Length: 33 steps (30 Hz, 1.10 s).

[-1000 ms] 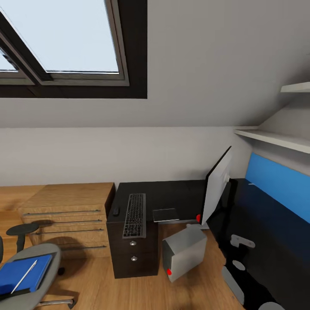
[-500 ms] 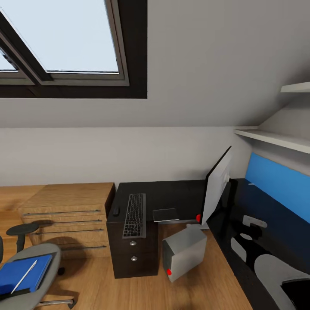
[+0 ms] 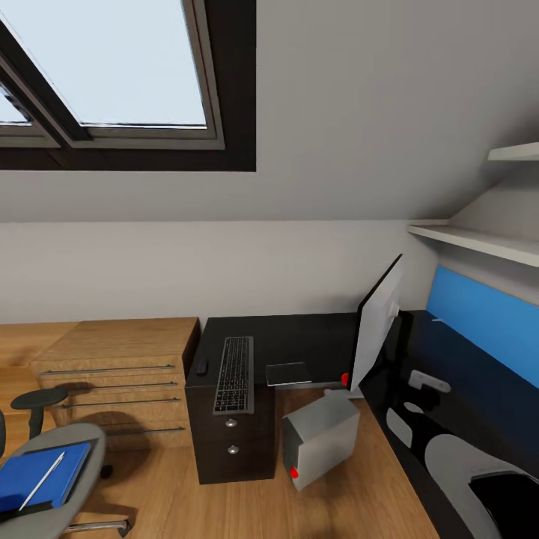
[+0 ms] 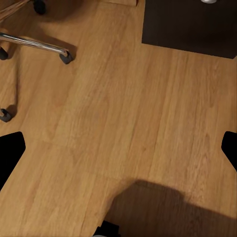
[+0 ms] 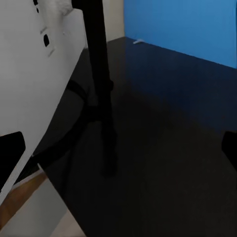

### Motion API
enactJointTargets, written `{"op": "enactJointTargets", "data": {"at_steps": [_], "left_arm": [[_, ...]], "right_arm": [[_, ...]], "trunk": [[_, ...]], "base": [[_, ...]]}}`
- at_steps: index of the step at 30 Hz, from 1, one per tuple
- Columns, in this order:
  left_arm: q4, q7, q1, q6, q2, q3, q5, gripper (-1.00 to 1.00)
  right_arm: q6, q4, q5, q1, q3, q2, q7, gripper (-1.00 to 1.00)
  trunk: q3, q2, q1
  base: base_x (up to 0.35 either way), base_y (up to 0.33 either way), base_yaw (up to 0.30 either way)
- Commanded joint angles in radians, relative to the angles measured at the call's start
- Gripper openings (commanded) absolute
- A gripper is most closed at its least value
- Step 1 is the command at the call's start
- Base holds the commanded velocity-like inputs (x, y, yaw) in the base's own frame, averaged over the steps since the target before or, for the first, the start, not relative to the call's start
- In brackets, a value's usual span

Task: In the bedroom, organize the workspace by keeping the computer under the desk, ensuring the monitor is on the desk, placing the keyboard on the desk next to the monitor, placing the mouse on the desk next to the keyboard, moving the folder from the swivel chair onto the desk next to the mouse, stacking the notebook on top of the folder with the pen on top of the notebook, and positioning the swivel chair next to the desk.

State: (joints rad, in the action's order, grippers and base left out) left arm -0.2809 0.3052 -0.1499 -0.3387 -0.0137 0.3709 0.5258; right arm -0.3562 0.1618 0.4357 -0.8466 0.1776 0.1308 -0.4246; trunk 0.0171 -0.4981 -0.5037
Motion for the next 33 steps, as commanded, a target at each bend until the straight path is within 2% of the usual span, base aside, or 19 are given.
{"op": "enactJointTargets", "data": {"at_steps": [1, 7, 14, 17, 21, 27, 30, 33], "left_arm": [[0.0, 0.007, 0.0, -0.003, 0.0, 0.009, 0.005, 1.0], [0.0, 0.006, 0.0, -0.003, 0.0, 0.009, 0.005, 1.0], [0.0, 0.006, 0.0, -0.003, 0.0, 0.01, 0.004, 1.0], [0.0, 0.006, 0.0, -0.003, -0.002, 0.011, 0.003, 1.0], [0.0, 0.006, 0.0, -0.003, -0.004, 0.011, 0.003, 1.0], [0.0, 0.006, 0.0, -0.003, -0.009, 0.013, 0.003, 1.0], [0.0, 0.006, 0.0, -0.003, -0.011, 0.013, 0.003, 1.0], [0.0, 0.006, 0.0, -0.003, -0.013, 0.013, 0.003, 1.0]], "right_arm": [[-0.004, -0.001, 0.008, 0.0, 0.009, 0.001, -0.003, 1.0], [-0.01, -0.023, 0.006, 0.0, 0.009, 0.002, -0.002, 1.0], [-0.014, -0.037, -0.04, 0.001, 0.01, 0.007, -0.002, 1.0], [-0.011, -0.038, -0.047, 0.001, 0.01, 0.028, 0.01, 1.0], [-0.001, -0.04, -0.046, 0.001, 0.009, 0.057, 0.076, 1.0], [0.01, -0.08, -0.041, 0.001, 0.006, 0.1, 0.139, 1.0], [0.011, -0.084, -0.04, 0.001, 0.006, 0.109, 0.163, 1.0], [0.012, -0.087, -0.04, 0.001, 0.005, 0.124, 0.217, 1.0]], "trunk": [[0.0, -0.001, 0.0], [0.0, -0.001, 0.0], [0.0, -0.001, 0.0], [0.0, -0.001, 0.0], [0.0, -0.001, 0.0], [0.0, -0.001, 0.0], [0.0, -0.001, 0.0], [0.0, -0.001, 0.0]], "base": [[0.0, 0.0, 0.0], [0.0, 0.0, 0.0], [0.124, 0.0, 0.0], [0.256, 0.0, 0.0], [0.089, 0.0, 0.0], [0.015, 0.0, 0.0], [0.009, 0.0, 0.0], [0.135, 0.0, 0.0]]}}
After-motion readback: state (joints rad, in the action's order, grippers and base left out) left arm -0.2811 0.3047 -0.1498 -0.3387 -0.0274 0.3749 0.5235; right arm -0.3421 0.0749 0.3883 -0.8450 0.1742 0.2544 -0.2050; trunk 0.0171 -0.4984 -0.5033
